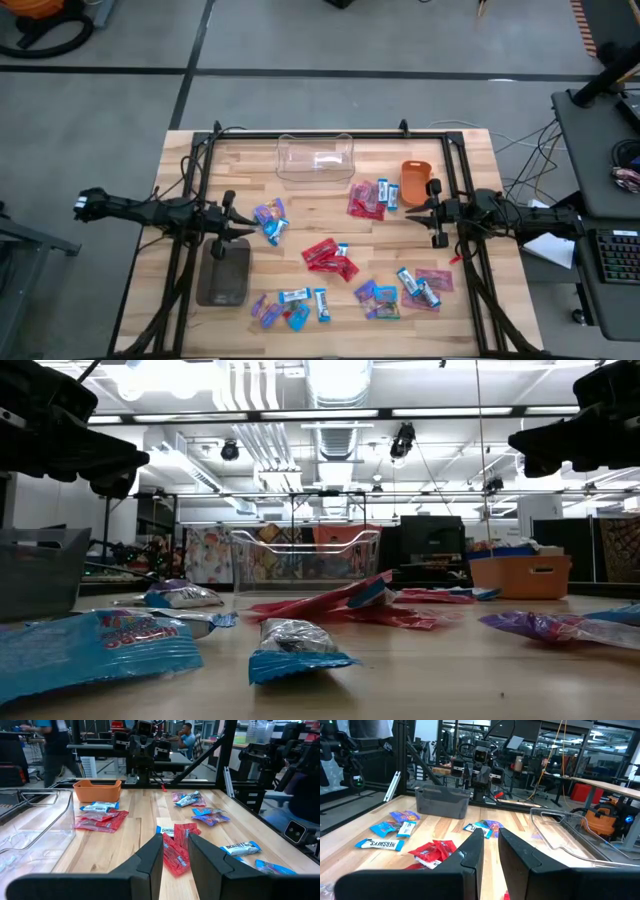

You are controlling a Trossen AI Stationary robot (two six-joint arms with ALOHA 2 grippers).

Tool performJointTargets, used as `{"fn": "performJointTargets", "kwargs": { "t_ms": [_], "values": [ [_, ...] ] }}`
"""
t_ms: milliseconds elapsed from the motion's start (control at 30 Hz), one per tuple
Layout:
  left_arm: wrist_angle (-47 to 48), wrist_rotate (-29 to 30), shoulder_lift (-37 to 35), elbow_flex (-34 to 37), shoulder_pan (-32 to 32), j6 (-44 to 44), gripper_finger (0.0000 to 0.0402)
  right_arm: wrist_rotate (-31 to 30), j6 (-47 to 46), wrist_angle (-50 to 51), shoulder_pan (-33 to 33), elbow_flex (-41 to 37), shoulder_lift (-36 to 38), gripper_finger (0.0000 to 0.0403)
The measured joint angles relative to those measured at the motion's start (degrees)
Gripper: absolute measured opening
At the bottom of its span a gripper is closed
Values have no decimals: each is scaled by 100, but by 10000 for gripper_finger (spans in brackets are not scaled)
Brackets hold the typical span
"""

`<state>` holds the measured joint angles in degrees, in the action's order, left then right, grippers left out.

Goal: Sort candy

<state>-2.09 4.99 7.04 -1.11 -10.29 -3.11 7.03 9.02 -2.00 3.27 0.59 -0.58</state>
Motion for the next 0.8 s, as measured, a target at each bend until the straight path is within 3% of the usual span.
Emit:
{"fn": "performJointTargets", "kwargs": {
  "t_ms": [333,433,533,633,800],
  "values": [
    [-98,128,1,2,3,157,75,0,0,1,2,2,0,52],
    [-1128,562,46,3,12,-337,75,10,-135,-7,0,1,2,52],
    [-2459,580,87,1,7,-1239,75,10,-1820,-18,-2,0,1,52],
    [-3552,603,95,1,10,-1166,75,-521,-3075,14,1,1,0,52],
    [-4827,651,95,1,10,-5,75,-849,-3264,-2,0,-1,0,52]
  ]
}}
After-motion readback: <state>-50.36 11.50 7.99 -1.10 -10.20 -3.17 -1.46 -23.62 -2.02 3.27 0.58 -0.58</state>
